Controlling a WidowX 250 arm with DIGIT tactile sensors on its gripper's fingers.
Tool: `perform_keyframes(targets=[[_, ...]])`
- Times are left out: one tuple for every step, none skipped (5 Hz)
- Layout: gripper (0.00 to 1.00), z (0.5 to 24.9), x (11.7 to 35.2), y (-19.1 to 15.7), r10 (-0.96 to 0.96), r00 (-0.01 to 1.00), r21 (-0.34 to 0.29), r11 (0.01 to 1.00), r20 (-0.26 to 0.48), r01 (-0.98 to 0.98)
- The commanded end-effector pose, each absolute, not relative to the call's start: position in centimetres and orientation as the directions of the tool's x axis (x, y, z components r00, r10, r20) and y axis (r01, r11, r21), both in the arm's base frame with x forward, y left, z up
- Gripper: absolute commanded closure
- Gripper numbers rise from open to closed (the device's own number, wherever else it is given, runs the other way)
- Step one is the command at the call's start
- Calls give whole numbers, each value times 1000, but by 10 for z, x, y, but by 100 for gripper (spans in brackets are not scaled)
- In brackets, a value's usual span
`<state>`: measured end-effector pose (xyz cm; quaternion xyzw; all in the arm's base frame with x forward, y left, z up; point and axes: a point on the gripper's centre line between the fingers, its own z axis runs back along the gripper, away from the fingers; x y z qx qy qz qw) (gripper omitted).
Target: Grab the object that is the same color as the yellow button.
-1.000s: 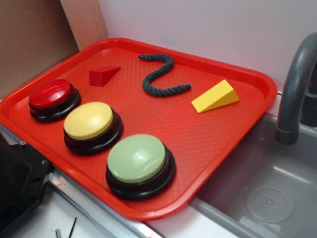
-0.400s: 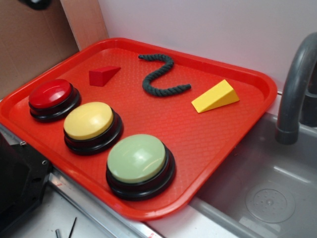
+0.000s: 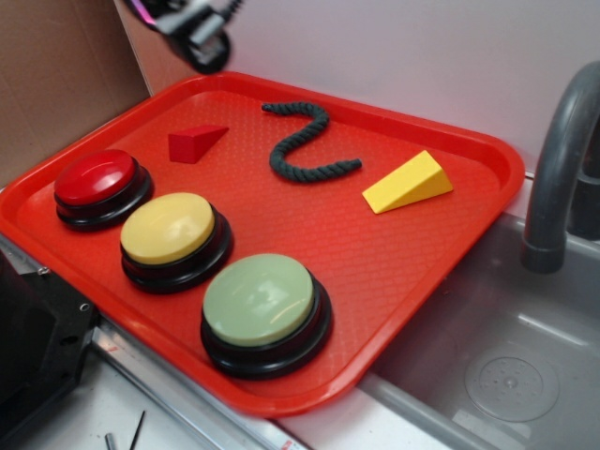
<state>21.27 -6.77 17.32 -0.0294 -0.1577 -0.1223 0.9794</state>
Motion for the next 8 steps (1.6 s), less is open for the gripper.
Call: perform_keyframes(targets=[[0,144,274,-87,-289,893,-19,949,346,315],[0,113,311,-98,-336,894,11,937,297,349],[0,90,330,-109,-382,892,29,922,242,386],[0,74,338,-120,-424,883,37,904,202,426],[0,56,338,-129,-474,867,16,879,155,477],[0,45,338,-135,-494,861,18,868,121,496],[14,40,339,-135,-489,866,19,872,106,490],[100,40,339,-135,-477,872,26,878,109,477]])
